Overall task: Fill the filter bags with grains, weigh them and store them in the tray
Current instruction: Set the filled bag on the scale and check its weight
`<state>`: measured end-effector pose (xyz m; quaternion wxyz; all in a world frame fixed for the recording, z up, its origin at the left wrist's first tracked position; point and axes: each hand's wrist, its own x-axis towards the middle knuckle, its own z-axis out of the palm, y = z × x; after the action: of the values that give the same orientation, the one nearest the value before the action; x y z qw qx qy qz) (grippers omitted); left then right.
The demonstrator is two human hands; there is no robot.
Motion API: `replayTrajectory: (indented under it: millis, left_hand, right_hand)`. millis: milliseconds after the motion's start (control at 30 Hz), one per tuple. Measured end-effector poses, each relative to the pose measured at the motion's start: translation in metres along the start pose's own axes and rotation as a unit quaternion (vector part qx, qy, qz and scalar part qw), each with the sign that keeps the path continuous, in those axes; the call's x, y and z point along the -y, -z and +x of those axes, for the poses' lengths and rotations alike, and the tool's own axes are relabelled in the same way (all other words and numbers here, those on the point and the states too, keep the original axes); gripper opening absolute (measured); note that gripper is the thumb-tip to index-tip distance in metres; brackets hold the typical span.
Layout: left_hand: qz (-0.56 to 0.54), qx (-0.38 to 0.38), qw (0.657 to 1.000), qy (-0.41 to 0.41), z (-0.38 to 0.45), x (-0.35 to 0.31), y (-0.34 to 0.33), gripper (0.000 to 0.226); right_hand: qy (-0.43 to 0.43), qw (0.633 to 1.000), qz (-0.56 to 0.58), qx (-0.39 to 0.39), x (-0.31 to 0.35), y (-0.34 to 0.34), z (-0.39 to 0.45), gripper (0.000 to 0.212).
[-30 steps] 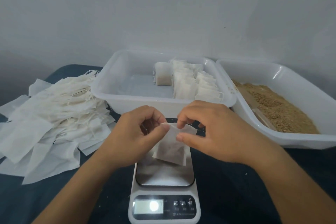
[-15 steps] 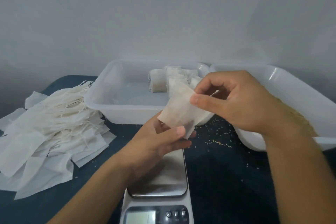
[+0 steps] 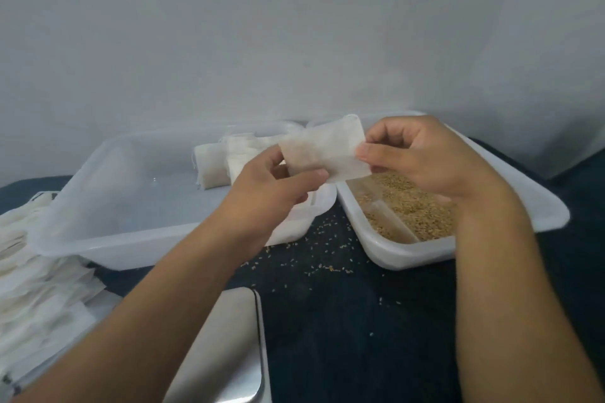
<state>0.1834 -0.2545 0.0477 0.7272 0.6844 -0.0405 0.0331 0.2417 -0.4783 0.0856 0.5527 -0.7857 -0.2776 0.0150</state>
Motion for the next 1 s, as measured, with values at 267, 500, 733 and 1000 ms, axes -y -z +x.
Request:
replayTrajectory:
  millis: [267,500,733,1000]
  left_hand:
    - [0.133,-0.017,0.991,-0.024,0.022,-0.009,-0.022,0.029]
    - [0.168,-0.032,0.984,-0.052,0.028,-0.012,-0.025,0.027]
    - [0.17,-0.036,0.983,-0.053,0.029,-0.014,-0.028,0.025]
    - [0.169,-0.035,0.984,-0.052,0.03,-0.012,-0.027,0.025]
  right_hand:
    - [-0.055,0.997,0.046,-0.04,-0.027,0.019,0.0,0.026]
    - [-0.056,0.995,0.069,-0.041,-0.037,0.02,0.004,0.022]
    - [-0.058,0.993,0.084,-0.053,-0.046,0.02,0.006,0.031]
    - [-0.056,0.993,0.089,-0.047,-0.048,0.02,0.007,0.021]
